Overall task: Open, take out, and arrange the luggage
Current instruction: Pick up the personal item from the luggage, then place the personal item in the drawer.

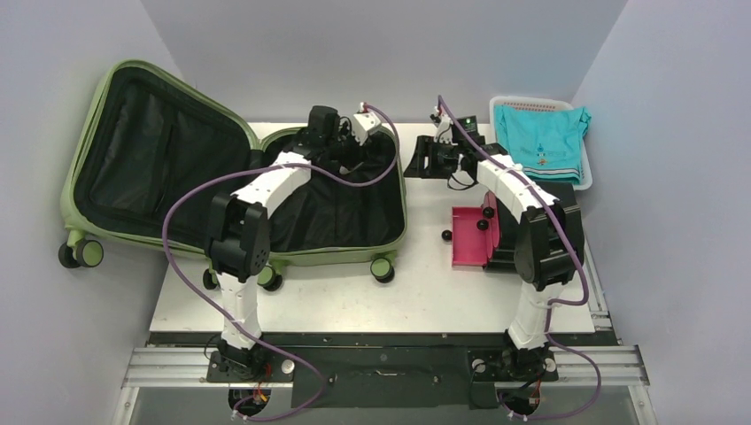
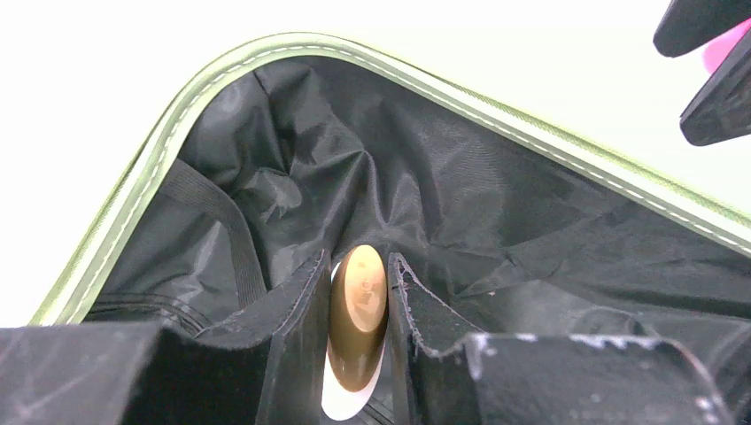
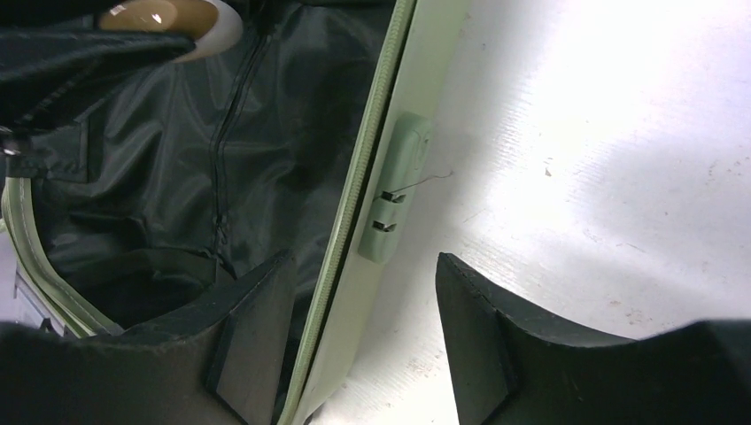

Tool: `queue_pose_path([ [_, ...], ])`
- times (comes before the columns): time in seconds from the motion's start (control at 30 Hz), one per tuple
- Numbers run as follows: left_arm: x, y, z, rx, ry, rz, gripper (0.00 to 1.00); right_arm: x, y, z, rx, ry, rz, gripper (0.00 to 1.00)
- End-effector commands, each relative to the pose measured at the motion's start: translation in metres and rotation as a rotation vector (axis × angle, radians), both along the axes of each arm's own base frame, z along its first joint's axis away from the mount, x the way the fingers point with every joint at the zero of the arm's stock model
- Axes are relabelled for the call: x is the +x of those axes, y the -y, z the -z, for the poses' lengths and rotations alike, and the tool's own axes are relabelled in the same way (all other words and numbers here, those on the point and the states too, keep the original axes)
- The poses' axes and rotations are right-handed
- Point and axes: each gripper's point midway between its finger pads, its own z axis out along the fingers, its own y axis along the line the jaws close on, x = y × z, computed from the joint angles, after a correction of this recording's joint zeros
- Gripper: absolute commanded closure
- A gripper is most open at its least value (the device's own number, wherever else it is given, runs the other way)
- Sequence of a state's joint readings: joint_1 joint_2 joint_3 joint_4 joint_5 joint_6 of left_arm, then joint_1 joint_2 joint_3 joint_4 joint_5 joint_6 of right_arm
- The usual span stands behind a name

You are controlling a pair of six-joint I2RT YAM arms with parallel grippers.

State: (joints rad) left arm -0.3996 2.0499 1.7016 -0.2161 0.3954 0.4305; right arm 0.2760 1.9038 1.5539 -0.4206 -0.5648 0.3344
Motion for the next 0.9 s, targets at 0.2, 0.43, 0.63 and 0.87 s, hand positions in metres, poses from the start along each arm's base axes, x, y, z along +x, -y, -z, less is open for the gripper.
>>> queue_pose_path([
  [0.2,-0.017,-0.013,-0.079,-0.251,-0.039,0.022,1.00,-0.012,-0.032,-0.049,0.117,0.196,-0.236,0.42],
  [0.43,-0.043,-0.011,-0.110,-0.327,-0.086,0.061,1.00,-0.034,-0.024,-0.054,-0.054,0.432,-0.579,0.37],
  [0.63,-0.068,-0.005,-0.138,-0.416,-0.143,0.110,1.00,-0.046,-0.029,-0.071,-0.069,0.594,-0.697,0.35],
  [0.87,-0.099,0.011,-0.166,-0.544,-0.237,0.179,1.00,-0.071,-0.050,-0.093,-0.024,0.714,-0.813,0.34],
])
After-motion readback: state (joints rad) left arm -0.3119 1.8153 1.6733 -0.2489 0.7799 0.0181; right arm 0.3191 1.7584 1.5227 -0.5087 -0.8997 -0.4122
